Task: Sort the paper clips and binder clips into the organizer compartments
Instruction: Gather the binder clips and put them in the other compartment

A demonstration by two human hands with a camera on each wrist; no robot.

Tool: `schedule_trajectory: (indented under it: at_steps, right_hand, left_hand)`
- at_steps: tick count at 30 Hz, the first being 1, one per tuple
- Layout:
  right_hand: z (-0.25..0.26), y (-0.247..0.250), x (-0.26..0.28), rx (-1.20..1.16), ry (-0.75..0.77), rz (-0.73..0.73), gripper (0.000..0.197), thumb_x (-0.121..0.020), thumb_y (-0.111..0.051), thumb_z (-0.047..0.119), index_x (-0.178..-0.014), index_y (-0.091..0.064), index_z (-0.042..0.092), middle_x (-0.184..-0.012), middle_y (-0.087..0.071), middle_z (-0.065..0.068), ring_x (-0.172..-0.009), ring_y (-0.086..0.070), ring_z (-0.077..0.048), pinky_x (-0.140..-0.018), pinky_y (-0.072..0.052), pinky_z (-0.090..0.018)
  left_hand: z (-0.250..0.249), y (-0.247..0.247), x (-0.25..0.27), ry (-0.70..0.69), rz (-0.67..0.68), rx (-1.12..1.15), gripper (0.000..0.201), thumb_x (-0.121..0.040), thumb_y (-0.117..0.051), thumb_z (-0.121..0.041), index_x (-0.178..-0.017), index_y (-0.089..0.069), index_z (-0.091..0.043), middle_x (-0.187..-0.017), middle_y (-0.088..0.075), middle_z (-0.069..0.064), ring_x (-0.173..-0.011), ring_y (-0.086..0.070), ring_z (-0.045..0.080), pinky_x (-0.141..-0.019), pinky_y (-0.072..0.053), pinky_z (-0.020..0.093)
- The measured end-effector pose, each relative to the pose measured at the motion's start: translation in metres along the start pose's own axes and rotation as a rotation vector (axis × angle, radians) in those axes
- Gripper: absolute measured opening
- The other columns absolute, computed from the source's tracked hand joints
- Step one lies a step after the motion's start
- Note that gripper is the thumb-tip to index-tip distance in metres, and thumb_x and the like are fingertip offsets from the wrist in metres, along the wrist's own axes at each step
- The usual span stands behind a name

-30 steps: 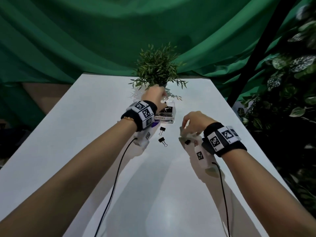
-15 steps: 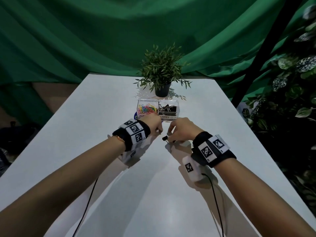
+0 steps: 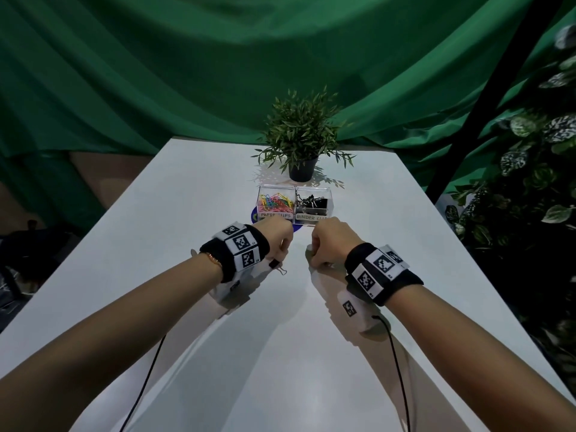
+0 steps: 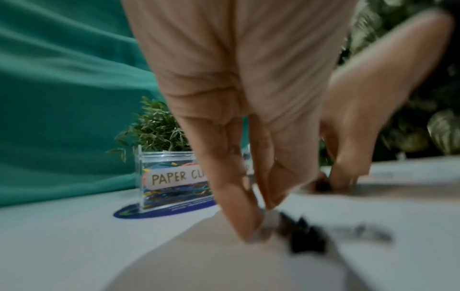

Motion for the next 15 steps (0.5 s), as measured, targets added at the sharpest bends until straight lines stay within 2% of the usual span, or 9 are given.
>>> schedule_trajectory:
  at_steps: [4,6,8,11,13,15]
  right_hand:
    - [-0.015,0.001,0.0,-0.065,-0.011,-0.02,0.024,-0.059,-0.085,0.024,-0.077,-0.075,0.011,-0.087,-0.073,-0.006,-0.081,-0.065,-0.02,-0.068,-0.053,-0.029]
    - [-0.02,0.01,-0.001,-0.114,-0.009,-0.03,0.016,-0.065,-0.08,0.019,-0.079,-0.075,0.011,-0.086,-0.074,-0.006,-0.079,-0.064,-0.018,-0.072,-0.054,-0.029]
    - [-0.024,0.026,-0.005,-0.216,-0.024,-0.07,0.011,-0.067,-0.08,0.014,-0.076,-0.074,0.01,-0.081,-0.073,-0.007,-0.073,-0.066,-0.018,-0.072,-0.057,-0.029]
    - [-0.025,0.048,-0.013,-0.347,-0.029,-0.19,0.009,-0.066,-0.08,0.011,-0.068,-0.071,0.013,-0.071,-0.07,-0.006,-0.065,-0.065,-0.018,-0.063,-0.055,-0.024]
    - [-0.024,0.056,-0.016,-0.37,-0.026,-0.256,0.011,-0.065,-0.079,0.012,-0.065,-0.069,0.017,-0.067,-0.066,-0.003,-0.066,-0.062,-0.016,-0.065,-0.054,-0.027]
    - [-0.024,0.058,-0.02,-0.398,-0.031,-0.314,0.01,-0.065,-0.079,0.012,-0.067,-0.069,0.016,-0.063,-0.063,0.0,-0.067,-0.059,-0.016,-0.066,-0.052,-0.027]
  left_hand:
    - [0.005,0.004,0.007,0.004,0.002,0.2,0.021,-0.083,-0.069,-0.02,-0.1,-0.073,-0.008,-0.097,-0.075,0.006,-0.066,-0.059,0.011,-0.073,-0.05,0.024]
    - [0.01,0.002,0.012,-0.008,0.096,0.28,0.037,-0.074,-0.079,-0.029,-0.106,-0.069,-0.013,-0.097,-0.073,0.003,-0.071,-0.061,0.013,-0.075,-0.055,0.03]
    - [0.012,-0.002,0.017,-0.025,0.212,0.271,0.046,-0.065,-0.085,-0.029,-0.105,-0.068,-0.016,-0.096,-0.072,0.004,-0.075,-0.063,0.014,-0.074,-0.057,0.032]
    - [0.01,-0.006,0.019,-0.015,0.185,0.277,0.031,-0.071,-0.082,-0.018,-0.098,-0.07,-0.007,-0.093,-0.074,0.011,-0.064,-0.06,0.01,-0.067,-0.054,0.023]
    - [0.005,-0.009,0.02,0.005,0.154,0.246,0.023,-0.075,-0.079,-0.017,-0.091,-0.072,-0.002,-0.089,-0.075,0.012,-0.057,-0.059,0.008,-0.061,-0.05,0.018]
    - [0.0,-0.01,0.021,0.015,0.163,0.208,0.021,-0.074,-0.078,-0.016,-0.088,-0.074,-0.002,-0.085,-0.076,0.011,-0.061,-0.062,0.013,-0.061,-0.052,0.021]
Point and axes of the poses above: each hand's wrist, its own x-axis away from the middle knuckle, its own y-axis out of the back of the hand, z = x × y, the point moved 1 cm from there along -x, towards the middle knuckle
